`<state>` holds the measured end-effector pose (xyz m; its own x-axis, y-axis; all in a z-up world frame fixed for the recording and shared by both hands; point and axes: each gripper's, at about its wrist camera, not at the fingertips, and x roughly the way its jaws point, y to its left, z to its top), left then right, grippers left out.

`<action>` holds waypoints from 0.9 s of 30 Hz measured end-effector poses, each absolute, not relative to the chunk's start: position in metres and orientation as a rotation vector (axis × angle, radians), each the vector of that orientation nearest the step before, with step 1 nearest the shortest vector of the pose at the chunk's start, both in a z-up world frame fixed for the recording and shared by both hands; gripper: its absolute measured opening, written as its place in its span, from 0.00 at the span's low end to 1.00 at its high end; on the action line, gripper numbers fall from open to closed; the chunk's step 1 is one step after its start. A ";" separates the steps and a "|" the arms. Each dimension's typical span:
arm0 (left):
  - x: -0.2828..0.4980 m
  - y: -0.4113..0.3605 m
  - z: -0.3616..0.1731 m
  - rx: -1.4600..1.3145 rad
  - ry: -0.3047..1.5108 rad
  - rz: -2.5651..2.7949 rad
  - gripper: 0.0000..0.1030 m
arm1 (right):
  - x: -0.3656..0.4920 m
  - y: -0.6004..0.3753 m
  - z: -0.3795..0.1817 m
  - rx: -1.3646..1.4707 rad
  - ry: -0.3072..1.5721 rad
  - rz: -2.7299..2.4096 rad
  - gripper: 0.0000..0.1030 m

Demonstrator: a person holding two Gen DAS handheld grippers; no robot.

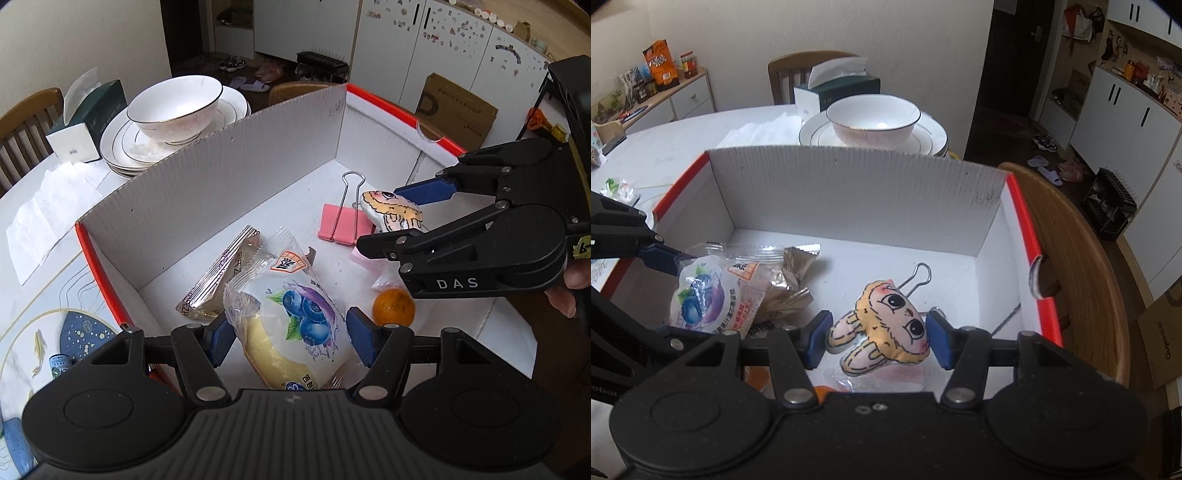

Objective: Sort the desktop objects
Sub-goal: 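Lower the bread packet and bunny into the box and open both tools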

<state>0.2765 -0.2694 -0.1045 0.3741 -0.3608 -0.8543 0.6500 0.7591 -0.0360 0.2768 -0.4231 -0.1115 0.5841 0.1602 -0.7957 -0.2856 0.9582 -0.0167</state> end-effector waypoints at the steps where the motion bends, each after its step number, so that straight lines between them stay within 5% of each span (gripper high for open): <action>1: 0.278 -0.270 -0.105 0.332 0.997 -0.662 0.62 | 0.278 -0.423 -0.113 -0.151 0.920 0.260 0.53; 27: 0.275 -0.260 -0.100 0.263 0.980 -0.649 0.66 | 0.270 -0.435 -0.101 -0.087 0.917 0.297 0.62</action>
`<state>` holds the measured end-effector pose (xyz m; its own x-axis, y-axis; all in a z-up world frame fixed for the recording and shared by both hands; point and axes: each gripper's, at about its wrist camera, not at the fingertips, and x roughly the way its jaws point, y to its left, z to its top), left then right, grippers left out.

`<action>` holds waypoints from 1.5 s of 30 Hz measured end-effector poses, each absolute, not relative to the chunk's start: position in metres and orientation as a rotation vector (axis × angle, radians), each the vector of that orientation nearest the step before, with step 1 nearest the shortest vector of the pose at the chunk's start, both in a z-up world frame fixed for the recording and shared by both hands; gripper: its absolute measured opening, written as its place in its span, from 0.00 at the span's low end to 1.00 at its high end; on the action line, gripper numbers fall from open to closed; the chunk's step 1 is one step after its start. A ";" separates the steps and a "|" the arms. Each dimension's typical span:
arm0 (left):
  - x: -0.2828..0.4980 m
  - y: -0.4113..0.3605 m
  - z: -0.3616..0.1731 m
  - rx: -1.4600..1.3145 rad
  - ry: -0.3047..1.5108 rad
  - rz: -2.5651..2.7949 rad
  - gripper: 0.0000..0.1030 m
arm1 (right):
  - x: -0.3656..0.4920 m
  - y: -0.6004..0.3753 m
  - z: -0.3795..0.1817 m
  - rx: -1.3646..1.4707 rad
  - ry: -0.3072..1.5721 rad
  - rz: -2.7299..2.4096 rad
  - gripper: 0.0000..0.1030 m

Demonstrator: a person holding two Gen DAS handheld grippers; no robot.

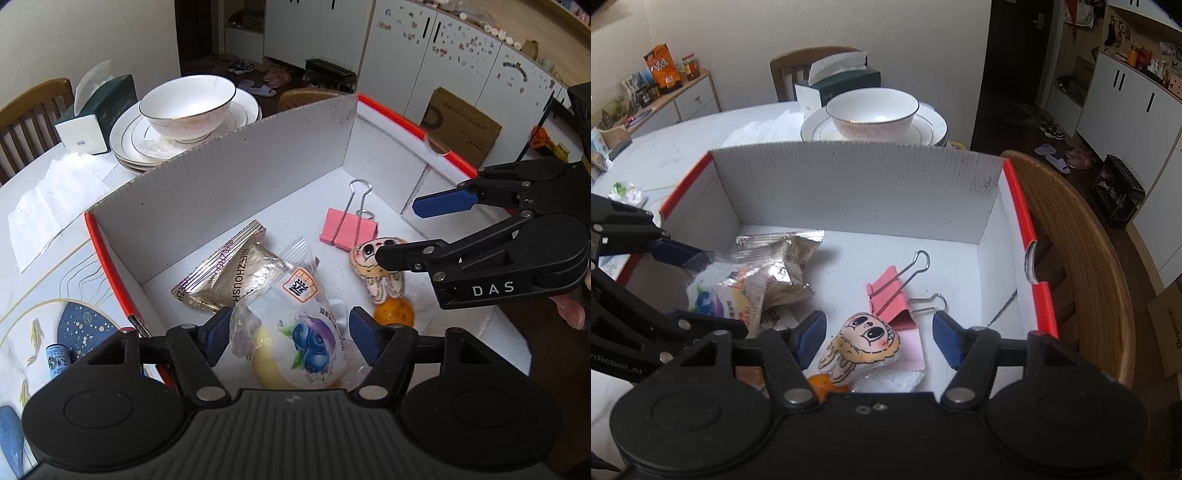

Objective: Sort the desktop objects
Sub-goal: 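Lower the bread packet and bunny into the box and open both tools, then move both tools back over the table toward the remaining items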

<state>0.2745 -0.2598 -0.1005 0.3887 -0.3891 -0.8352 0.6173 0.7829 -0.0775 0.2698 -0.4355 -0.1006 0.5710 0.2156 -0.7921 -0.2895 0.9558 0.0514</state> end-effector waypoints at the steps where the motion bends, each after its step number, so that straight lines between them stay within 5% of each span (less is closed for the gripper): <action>1: 0.273 -0.259 -0.098 0.260 0.975 -0.649 0.66 | 0.268 -0.436 -0.099 -0.080 0.912 0.301 0.63; 25: 0.229 -0.215 -0.057 0.144 0.852 -0.646 0.66 | 0.229 -0.421 -0.061 0.005 0.792 0.364 0.74; 45: 0.224 -0.140 -0.040 0.073 0.732 -0.607 1.00 | 0.211 -0.361 -0.046 0.028 0.743 0.306 0.75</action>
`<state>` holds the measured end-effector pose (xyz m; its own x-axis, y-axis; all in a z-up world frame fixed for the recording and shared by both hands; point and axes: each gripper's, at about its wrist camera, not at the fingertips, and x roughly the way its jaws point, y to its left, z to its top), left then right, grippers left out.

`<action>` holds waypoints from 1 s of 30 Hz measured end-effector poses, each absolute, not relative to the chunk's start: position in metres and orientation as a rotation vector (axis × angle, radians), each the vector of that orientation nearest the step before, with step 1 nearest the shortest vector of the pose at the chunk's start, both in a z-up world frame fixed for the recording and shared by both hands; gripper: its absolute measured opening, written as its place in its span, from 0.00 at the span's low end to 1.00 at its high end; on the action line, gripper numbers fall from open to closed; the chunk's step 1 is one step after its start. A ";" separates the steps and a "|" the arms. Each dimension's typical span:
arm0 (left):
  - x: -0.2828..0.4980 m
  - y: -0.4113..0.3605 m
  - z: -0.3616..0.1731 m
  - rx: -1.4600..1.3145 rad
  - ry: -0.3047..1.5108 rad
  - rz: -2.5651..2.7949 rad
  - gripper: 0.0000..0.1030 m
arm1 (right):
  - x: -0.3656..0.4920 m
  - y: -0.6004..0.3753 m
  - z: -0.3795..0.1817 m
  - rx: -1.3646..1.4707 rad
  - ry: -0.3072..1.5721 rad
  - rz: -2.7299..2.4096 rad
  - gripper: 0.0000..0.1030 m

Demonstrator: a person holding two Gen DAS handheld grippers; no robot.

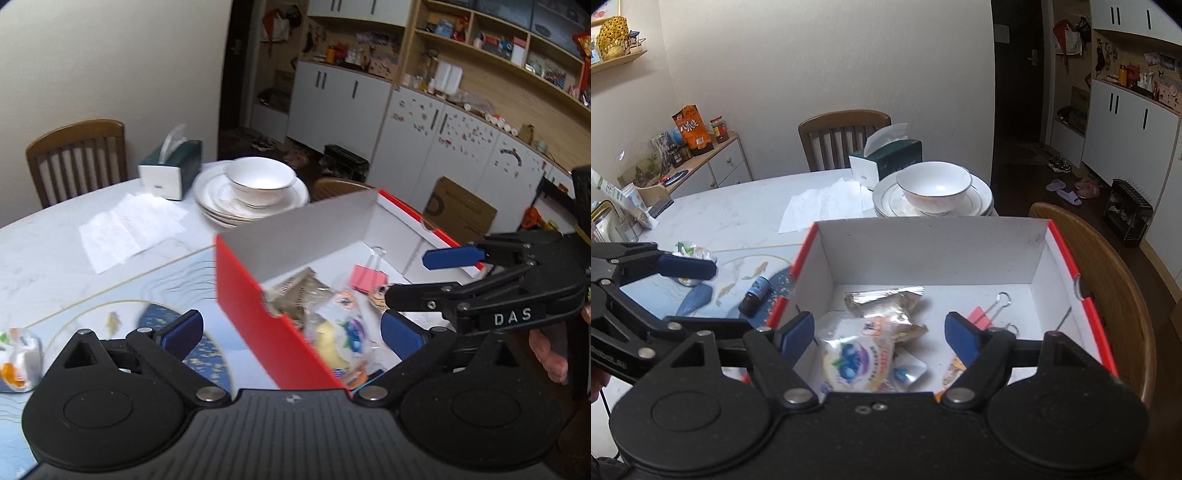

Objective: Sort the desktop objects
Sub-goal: 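Move both tools back over the table toward the remaining items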

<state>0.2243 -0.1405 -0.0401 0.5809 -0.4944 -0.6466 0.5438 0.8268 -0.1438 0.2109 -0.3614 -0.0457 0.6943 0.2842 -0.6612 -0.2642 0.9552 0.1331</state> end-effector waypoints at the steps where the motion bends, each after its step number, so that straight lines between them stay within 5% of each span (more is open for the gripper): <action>1: 0.226 -0.134 -0.039 0.068 0.730 -0.602 1.00 | 0.211 -0.357 -0.045 0.028 0.741 0.306 0.75; 30: 0.242 0.040 -0.044 0.026 0.706 -0.496 1.00 | 0.214 -0.213 -0.043 -0.003 0.754 0.295 0.76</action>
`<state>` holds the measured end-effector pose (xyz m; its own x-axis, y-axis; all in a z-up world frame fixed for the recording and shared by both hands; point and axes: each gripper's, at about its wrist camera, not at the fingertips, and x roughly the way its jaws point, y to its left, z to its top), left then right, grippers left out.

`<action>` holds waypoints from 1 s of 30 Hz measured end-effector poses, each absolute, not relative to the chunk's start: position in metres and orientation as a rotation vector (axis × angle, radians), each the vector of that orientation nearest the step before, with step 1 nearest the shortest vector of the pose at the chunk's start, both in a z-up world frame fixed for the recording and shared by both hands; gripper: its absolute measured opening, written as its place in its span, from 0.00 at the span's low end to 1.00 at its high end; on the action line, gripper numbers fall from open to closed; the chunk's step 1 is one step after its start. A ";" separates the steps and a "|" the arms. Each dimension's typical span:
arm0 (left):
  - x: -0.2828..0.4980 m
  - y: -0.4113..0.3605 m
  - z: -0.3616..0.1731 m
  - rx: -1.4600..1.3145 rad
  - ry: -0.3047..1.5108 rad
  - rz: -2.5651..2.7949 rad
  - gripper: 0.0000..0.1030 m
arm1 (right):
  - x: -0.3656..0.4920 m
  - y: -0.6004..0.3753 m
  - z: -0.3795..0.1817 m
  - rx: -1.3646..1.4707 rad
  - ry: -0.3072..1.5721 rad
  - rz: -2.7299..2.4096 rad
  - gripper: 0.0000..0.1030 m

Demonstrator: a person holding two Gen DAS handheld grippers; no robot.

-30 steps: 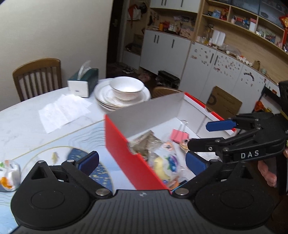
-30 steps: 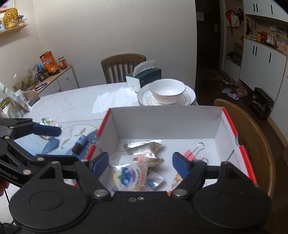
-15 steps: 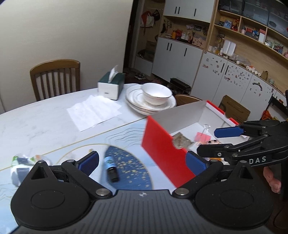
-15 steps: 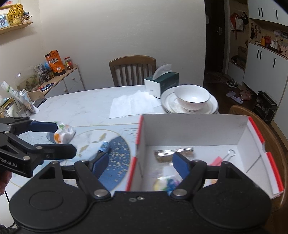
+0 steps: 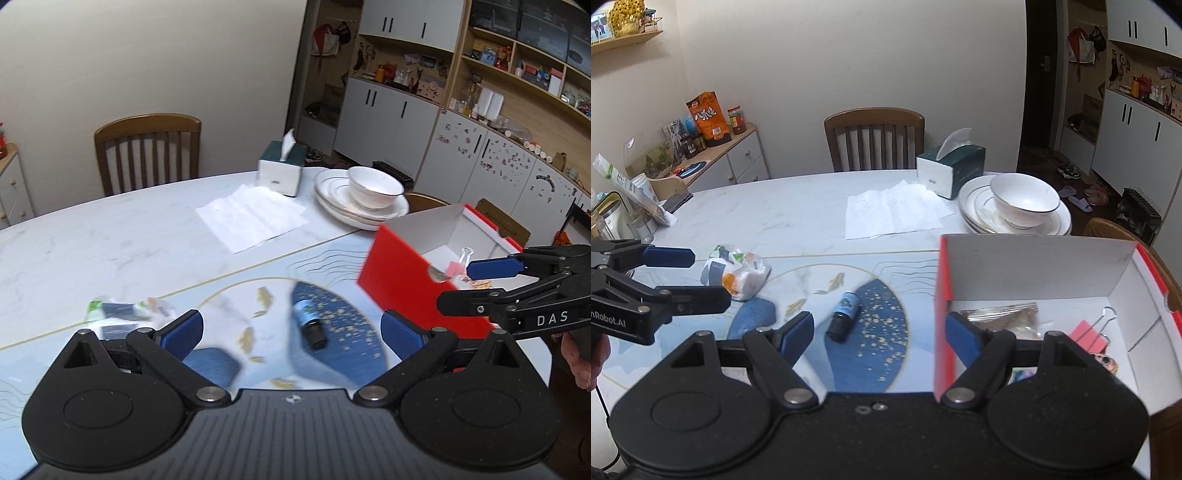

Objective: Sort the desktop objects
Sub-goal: 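Move both tools back over the table toward the remaining items, then grasp the tissue-paper pack with the left tool while the right tool grasps the blue dropper bottle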

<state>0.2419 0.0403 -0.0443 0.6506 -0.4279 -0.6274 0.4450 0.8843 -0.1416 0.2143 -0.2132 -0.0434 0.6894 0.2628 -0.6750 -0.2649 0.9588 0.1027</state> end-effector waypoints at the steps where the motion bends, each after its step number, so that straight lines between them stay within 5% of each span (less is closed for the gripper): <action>1: 0.242 0.046 -0.045 0.025 0.703 -0.490 1.00 | 0.215 -0.208 -0.044 -0.005 0.756 0.292 0.76; 19: 0.283 0.122 -0.072 0.051 0.711 -0.405 1.00 | 0.248 -0.148 -0.070 -0.035 0.808 0.291 0.76; 30: 0.320 0.136 -0.093 0.300 0.681 -0.604 1.00 | 0.271 -0.135 -0.091 -0.062 0.868 0.300 0.76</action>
<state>0.3199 0.1357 -0.0929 0.6166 -0.4208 -0.6654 0.6099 0.7897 0.0657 0.2710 -0.1348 -0.0906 0.6070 0.2341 -0.7594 -0.2842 0.9564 0.0676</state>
